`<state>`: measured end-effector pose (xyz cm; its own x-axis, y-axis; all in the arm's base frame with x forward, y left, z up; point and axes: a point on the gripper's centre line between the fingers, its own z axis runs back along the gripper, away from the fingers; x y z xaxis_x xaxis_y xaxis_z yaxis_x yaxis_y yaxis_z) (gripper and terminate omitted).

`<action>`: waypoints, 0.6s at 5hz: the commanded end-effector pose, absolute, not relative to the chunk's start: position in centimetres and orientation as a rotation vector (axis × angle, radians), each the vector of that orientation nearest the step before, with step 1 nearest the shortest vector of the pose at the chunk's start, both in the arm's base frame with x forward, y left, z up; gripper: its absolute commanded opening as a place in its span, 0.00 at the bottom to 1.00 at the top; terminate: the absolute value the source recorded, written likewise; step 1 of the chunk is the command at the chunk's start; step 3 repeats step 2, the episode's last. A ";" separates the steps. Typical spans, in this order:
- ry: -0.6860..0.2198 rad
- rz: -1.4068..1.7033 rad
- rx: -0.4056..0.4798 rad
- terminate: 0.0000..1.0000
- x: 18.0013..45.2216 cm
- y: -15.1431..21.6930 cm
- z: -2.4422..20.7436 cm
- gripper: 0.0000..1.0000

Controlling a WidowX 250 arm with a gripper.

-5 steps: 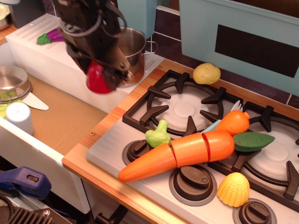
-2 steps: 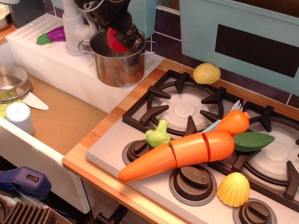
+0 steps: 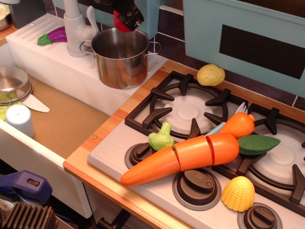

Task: Put sweet potato in pot

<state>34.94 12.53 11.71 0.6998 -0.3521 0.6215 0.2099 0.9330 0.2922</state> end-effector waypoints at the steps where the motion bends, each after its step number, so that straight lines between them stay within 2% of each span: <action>1: -0.771 -0.323 0.232 0.00 35.5 13.0 13.2 1.00; 2: -0.771 -0.323 0.232 1.00 35.5 13.0 13.2 1.00; 3: -0.771 -0.323 0.232 1.00 35.5 13.0 13.2 1.00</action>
